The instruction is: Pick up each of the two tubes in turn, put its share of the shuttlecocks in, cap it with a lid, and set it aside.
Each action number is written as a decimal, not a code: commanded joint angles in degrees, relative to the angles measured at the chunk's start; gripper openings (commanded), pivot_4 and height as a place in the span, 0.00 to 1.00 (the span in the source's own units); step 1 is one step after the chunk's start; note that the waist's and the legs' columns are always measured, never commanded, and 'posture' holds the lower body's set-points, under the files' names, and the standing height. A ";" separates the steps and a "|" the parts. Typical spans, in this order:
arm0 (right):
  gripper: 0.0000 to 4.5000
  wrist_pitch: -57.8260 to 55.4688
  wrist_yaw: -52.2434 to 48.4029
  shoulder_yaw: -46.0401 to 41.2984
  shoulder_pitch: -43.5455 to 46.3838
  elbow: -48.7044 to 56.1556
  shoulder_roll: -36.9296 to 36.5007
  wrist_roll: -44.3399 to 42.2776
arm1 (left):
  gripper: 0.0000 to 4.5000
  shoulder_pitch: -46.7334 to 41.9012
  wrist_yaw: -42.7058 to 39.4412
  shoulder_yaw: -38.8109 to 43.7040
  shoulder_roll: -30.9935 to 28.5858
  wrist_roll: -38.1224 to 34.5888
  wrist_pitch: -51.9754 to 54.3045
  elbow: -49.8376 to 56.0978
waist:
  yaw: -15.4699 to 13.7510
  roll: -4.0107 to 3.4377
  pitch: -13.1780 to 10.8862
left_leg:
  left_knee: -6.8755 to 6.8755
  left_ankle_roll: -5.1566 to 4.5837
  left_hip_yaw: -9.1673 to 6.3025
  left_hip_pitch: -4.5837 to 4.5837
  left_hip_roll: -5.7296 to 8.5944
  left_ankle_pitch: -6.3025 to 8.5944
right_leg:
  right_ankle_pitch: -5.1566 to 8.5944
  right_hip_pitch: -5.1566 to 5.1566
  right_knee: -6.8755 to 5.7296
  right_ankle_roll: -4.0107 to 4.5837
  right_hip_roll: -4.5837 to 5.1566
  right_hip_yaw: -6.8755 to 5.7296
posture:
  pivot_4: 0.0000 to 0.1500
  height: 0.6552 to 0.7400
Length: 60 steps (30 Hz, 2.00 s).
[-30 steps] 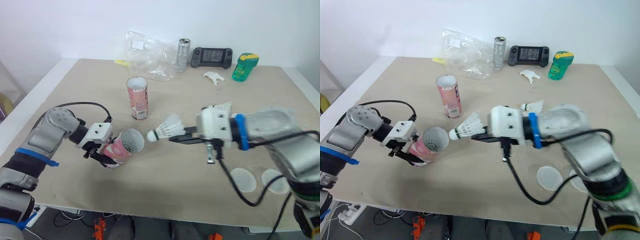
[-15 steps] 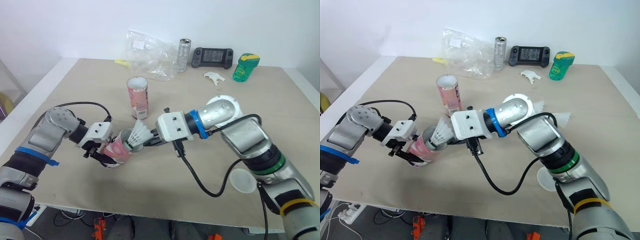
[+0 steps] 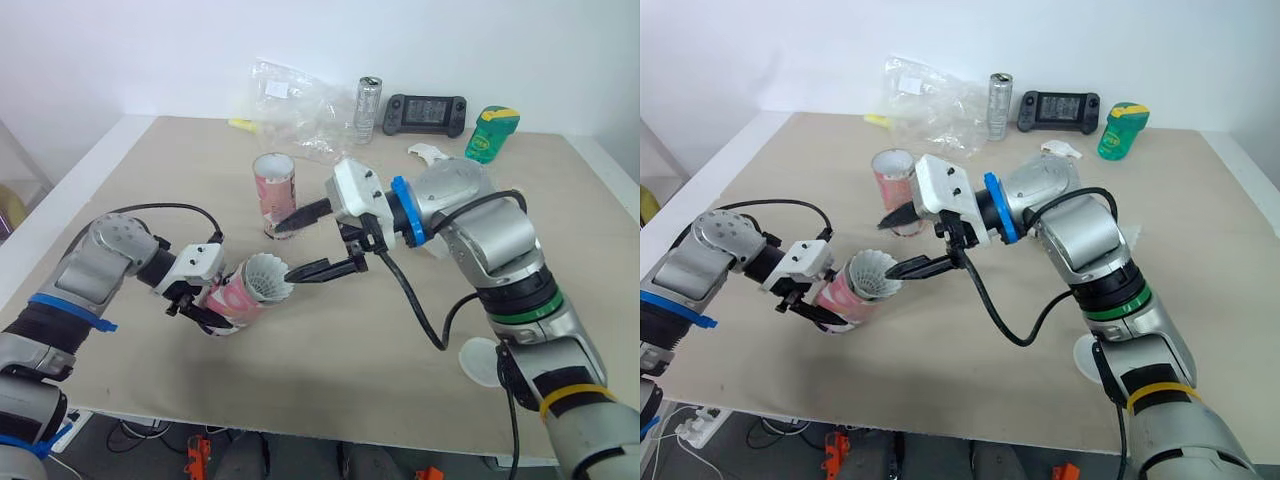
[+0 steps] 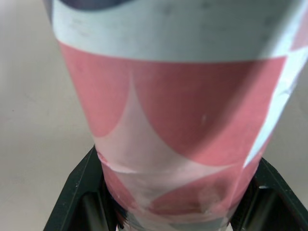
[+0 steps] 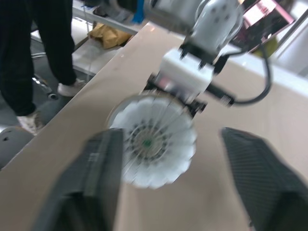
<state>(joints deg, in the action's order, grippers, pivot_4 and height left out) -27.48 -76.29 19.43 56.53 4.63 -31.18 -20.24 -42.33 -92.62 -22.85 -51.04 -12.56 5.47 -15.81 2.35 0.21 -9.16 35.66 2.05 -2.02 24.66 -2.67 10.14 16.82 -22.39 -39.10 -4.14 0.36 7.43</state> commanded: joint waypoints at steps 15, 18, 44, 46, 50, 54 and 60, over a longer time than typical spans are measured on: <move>0.00 5.13 -1.55 10.02 3.21 -2.86 3.19 11.74 | 0.54 -9.18 0.12 -6.30 3.11 -2.81 -0.76 -7.06 | 0.08 0.11 -0.10 | 0.12 0.00 -0.16 0.44 0.00 -0.01 | -0.05 -0.42 -0.05 0.03 -0.06 -0.10 | 1.00 1.00; 0.00 7.67 -2.22 12.47 5.50 -7.19 5.60 14.60 | 0.54 -10.27 0.12 -6.38 4.34 -3.60 0.06 -7.78 | 0.18 0.14 -0.13 | 0.16 0.00 -0.18 0.44 -0.02 -0.01 | -0.05 -0.44 -0.07 0.01 -0.09 -0.14 | 1.00 1.00; 0.00 4.01 -13.46 -1.88 9.48 -7.91 3.01 5.38 | 0.54 -3.71 0.12 -2.78 5.47 -2.98 3.52 -2.49 | 0.15 0.27 -0.47 | 0.10 0.26 -1.09 0.53 -0.21 -0.18 | 0.06 -0.63 -0.87 0.98 -0.44 -0.89 | 1.00 1.00; 0.00 4.13 -12.90 -4.12 7.28 -5.47 -1.83 5.18 | 0.54 -2.87 0.12 -1.97 5.84 -2.66 3.72 -1.75 | 0.14 0.27 -0.47 | 0.05 0.26 -1.15 0.52 -0.20 -0.18 | 0.10 -0.61 -0.87 1.03 -0.44 -0.96 | 1.00 1.00; 0.00 2.70 -11.17 -8.34 2.54 -1.15 -9.70 3.96 | 0.54 -1.71 0.88 0.88 8.02 -3.12 3.34 0.42 | 0.18 0.21 -0.51 | 0.03 0.26 -1.19 0.53 -0.19 -0.18 | 0.14 -0.60 -0.88 1.05 -0.42 -1.02 | 1.00 1.00; 0.14 -2.11 -10.17 -12.69 -4.99 1.11 -20.45 4.34 | 0.54 -0.36 4.53 5.17 13.63 -6.39 3.77 3.88 | -0.08 0.29 -0.61 | 0.06 0.26 -1.21 0.55 -0.11 -0.18 | 0.16 -0.59 -0.89 1.01 -0.34 -1.03 | 1.00 1.00; 0.64 2.31 -12.03 -15.17 -18.77 -1.47 -36.30 8.32 | 0.54 2.85 10.27 7.70 22.22 -8.08 1.73 4.78 | 0.07 0.34 -0.80 | 0.10 0.24 -1.20 0.64 0.01 -0.18 | 0.21 -0.60 -0.85 0.92 -0.21 -1.04 | 1.00 1.00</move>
<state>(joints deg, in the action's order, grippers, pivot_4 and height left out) -26.79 -87.51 6.32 36.90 2.76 -66.18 -12.73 -39.35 -83.65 -16.73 -29.54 -19.39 8.33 -12.41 2.42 0.56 -9.96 35.76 2.29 -3.18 25.27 -2.67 9.96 17.03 -23.00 -39.96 -3.22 0.15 6.44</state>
